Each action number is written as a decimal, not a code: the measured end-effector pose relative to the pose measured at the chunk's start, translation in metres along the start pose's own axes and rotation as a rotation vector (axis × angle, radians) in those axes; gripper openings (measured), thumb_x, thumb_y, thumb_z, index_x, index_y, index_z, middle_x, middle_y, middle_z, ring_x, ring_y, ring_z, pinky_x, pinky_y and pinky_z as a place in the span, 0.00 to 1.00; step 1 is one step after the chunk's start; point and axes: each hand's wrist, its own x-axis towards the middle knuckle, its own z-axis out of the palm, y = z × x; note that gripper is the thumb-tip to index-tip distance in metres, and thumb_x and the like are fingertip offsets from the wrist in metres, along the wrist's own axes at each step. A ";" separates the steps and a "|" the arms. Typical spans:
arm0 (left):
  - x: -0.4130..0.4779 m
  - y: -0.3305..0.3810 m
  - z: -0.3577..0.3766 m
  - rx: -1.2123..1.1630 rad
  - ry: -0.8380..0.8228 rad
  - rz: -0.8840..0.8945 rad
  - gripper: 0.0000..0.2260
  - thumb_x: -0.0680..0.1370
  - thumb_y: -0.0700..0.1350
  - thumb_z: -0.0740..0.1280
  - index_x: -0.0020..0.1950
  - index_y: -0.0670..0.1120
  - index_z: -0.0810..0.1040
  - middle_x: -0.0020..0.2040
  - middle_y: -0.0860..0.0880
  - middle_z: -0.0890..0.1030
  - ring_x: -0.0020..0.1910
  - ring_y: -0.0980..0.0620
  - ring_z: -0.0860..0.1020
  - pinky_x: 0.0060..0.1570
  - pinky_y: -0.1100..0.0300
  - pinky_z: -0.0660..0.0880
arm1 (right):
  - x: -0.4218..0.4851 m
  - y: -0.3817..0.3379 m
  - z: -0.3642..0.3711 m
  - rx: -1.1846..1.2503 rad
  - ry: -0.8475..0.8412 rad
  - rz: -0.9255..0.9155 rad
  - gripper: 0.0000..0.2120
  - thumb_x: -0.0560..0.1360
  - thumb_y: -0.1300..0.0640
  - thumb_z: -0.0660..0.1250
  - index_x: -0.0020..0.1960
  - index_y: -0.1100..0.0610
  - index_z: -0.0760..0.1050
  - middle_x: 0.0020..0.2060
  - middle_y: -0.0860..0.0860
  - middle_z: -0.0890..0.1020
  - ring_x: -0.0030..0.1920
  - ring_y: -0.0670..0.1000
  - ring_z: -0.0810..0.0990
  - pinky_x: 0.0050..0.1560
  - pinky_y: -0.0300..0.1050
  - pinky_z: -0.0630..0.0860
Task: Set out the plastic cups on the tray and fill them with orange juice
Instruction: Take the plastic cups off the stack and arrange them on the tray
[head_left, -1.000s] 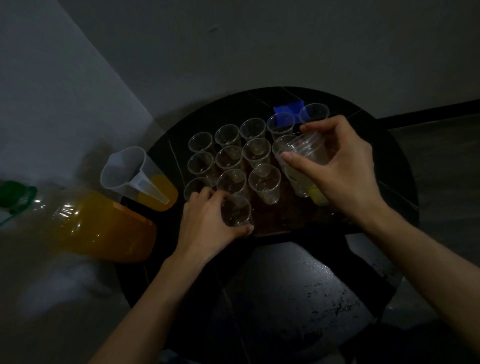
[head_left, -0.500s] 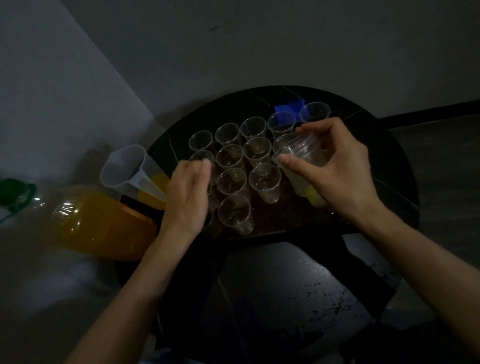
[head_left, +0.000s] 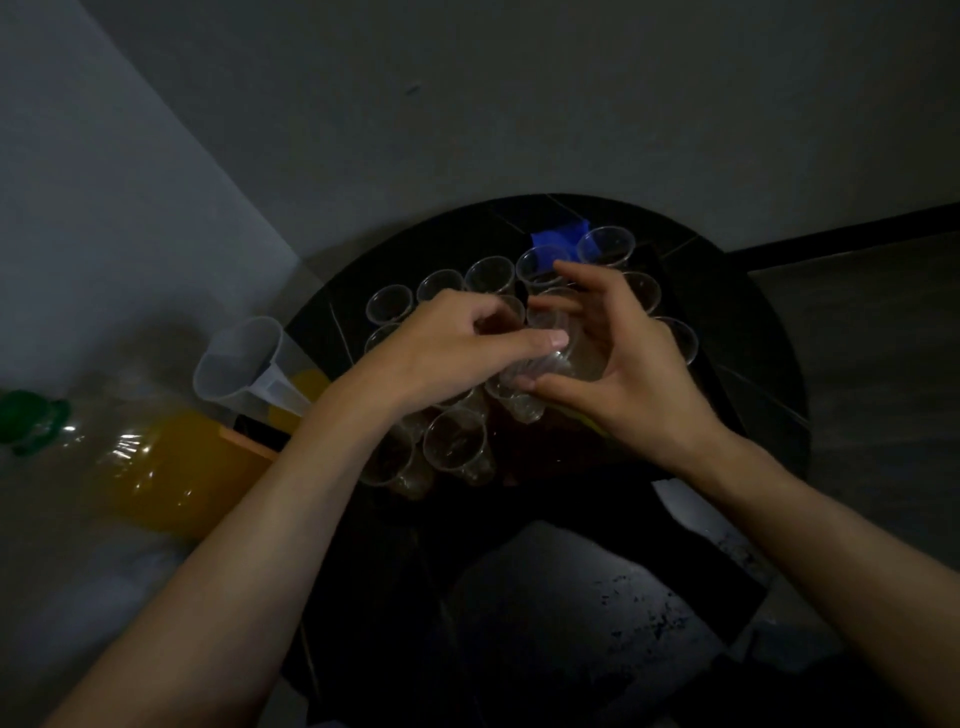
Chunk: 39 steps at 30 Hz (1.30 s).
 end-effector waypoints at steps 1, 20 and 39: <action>-0.001 0.002 0.001 -0.011 -0.023 -0.010 0.12 0.76 0.60 0.71 0.50 0.53 0.84 0.42 0.56 0.86 0.44 0.60 0.84 0.52 0.55 0.79 | 0.000 0.000 -0.001 -0.006 0.001 0.001 0.44 0.67 0.46 0.78 0.76 0.51 0.59 0.65 0.42 0.76 0.65 0.37 0.75 0.66 0.40 0.74; -0.002 -0.003 -0.026 -0.187 0.367 0.025 0.14 0.71 0.60 0.67 0.46 0.51 0.82 0.38 0.57 0.81 0.40 0.58 0.80 0.47 0.54 0.76 | 0.002 0.010 -0.021 -0.125 0.080 0.047 0.45 0.65 0.39 0.75 0.76 0.48 0.59 0.67 0.43 0.76 0.67 0.37 0.73 0.69 0.43 0.72; -0.016 -0.065 0.079 0.272 0.409 0.089 0.33 0.66 0.59 0.79 0.68 0.55 0.74 0.61 0.59 0.71 0.64 0.57 0.69 0.62 0.63 0.68 | 0.003 0.017 -0.044 -0.079 0.357 0.140 0.39 0.69 0.44 0.76 0.73 0.52 0.63 0.63 0.45 0.78 0.62 0.40 0.77 0.63 0.49 0.77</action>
